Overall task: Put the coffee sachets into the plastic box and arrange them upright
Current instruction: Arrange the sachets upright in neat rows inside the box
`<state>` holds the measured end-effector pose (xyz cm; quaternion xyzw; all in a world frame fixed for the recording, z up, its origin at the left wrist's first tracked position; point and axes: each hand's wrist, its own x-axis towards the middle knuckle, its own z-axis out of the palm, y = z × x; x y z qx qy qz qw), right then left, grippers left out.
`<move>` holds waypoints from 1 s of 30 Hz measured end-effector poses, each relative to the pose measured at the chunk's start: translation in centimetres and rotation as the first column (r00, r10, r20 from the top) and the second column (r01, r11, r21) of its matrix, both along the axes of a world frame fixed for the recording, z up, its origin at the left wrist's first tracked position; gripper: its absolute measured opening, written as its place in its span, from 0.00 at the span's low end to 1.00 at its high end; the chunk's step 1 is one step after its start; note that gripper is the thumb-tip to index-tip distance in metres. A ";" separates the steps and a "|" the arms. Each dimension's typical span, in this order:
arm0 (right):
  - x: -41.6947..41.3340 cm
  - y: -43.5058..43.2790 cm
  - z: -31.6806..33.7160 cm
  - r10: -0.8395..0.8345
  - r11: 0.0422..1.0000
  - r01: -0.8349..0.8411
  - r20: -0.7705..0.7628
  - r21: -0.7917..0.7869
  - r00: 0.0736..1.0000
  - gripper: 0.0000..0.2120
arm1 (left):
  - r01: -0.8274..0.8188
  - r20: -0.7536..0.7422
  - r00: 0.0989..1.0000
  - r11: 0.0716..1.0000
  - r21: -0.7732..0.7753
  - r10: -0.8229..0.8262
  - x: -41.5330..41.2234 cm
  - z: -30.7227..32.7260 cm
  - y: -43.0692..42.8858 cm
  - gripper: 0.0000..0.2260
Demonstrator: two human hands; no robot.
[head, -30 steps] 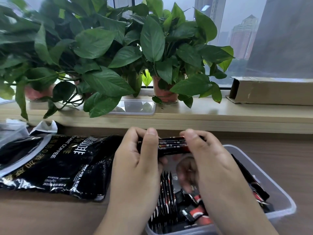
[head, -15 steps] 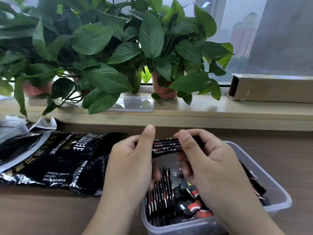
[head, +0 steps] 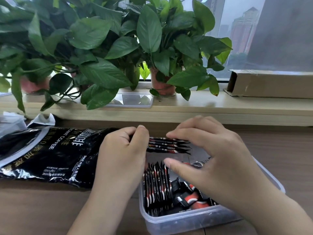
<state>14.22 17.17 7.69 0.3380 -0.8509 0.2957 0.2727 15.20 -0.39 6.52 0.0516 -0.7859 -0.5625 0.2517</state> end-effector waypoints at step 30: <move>-0.8 3.5 1.6 -0.293 0.941 0.338 0.428 -0.033 0.855 0.03 | 0.409 -0.034 0.823 0.632 -0.658 -0.568 -0.3 -1.4 -2.6 0.18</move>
